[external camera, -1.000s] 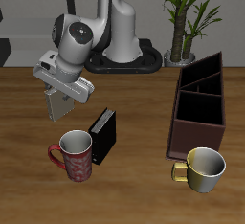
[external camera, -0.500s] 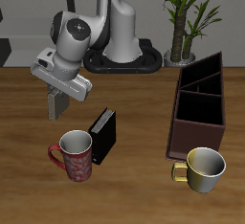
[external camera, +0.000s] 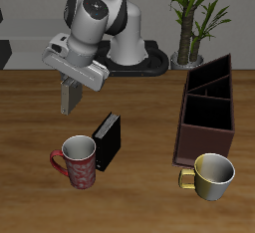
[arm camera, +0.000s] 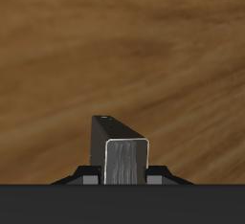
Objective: Place the yellow book into the left desk caddy's left compartment
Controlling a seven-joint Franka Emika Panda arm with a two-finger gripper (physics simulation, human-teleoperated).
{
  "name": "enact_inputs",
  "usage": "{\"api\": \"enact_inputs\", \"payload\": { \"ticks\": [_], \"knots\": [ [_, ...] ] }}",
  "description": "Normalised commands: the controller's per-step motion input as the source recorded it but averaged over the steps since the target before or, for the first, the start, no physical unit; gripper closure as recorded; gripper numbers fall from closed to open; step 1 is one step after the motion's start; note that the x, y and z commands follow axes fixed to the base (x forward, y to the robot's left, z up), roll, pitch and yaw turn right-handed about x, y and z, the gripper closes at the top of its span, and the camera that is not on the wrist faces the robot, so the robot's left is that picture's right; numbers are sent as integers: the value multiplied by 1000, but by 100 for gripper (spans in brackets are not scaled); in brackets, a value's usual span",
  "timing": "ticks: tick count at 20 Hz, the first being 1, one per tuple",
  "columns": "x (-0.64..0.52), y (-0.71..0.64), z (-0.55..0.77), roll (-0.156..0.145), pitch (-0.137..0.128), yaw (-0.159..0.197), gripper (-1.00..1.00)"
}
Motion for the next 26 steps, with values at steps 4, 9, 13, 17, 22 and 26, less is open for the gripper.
{"api": "enact_inputs", "payload": {
  "ticks": [4, 9, 13, 17, 22, 26],
  "knots": [
    [-191, 588, 567, 30, -72, 49, 100],
    [-122, 299, 319, -25, -37, -8, 100],
    [-137, 339, 155, -41, -4, 25, 100],
    [-219, 458, 106, -15, 26, -17, 100],
    [-182, 675, 28, -5, 10, -11, 100],
    [-130, 404, 67, 22, -8, 11, 100]
  ]
}}
